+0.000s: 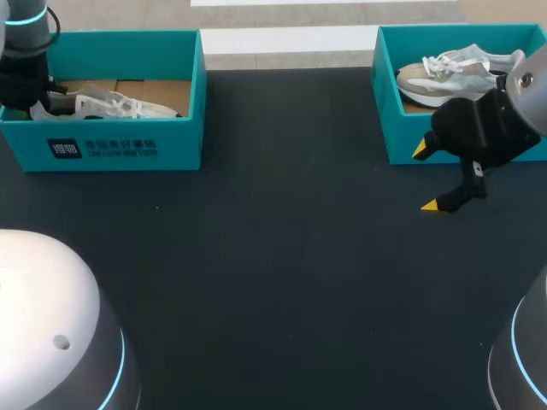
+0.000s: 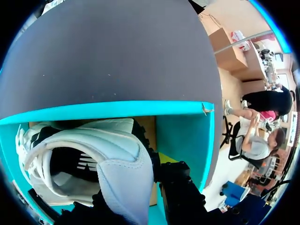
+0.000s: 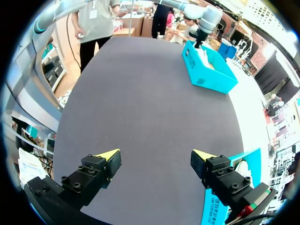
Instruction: Take the shoe out of the shoebox, open the shoe tongue, remove and reinsert the insole, then place the shoe into the shoebox
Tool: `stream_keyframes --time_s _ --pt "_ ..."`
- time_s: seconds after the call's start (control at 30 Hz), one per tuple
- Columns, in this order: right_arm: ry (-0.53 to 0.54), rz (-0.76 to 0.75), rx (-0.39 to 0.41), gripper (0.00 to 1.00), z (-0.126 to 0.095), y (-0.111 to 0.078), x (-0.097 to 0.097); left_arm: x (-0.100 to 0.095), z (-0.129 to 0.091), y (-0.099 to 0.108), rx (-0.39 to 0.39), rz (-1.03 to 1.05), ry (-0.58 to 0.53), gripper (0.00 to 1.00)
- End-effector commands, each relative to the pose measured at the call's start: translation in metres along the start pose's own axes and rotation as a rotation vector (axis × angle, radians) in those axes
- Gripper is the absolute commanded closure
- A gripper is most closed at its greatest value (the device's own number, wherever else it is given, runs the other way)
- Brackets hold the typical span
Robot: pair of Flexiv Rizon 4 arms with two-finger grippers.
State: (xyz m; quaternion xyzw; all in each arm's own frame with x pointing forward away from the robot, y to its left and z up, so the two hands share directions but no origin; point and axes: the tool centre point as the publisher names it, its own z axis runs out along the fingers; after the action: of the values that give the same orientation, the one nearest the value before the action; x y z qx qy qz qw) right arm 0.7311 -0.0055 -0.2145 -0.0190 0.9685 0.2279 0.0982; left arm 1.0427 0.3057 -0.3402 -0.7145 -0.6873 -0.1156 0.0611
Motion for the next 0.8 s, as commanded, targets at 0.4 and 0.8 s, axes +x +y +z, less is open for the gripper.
stream_keyframes --time_s 0.4,0.8 --pt "0.0 0.001 0.004 0.0 0.002 0.001 0.0 -0.008 0.031 -0.005 0.059 -0.014 0.031 1.0" --pt "0.0 0.001 0.004 0.0 0.002 0.001 0.0 -0.008 0.032 -0.003 0.09 0.027 0.025 0.55"
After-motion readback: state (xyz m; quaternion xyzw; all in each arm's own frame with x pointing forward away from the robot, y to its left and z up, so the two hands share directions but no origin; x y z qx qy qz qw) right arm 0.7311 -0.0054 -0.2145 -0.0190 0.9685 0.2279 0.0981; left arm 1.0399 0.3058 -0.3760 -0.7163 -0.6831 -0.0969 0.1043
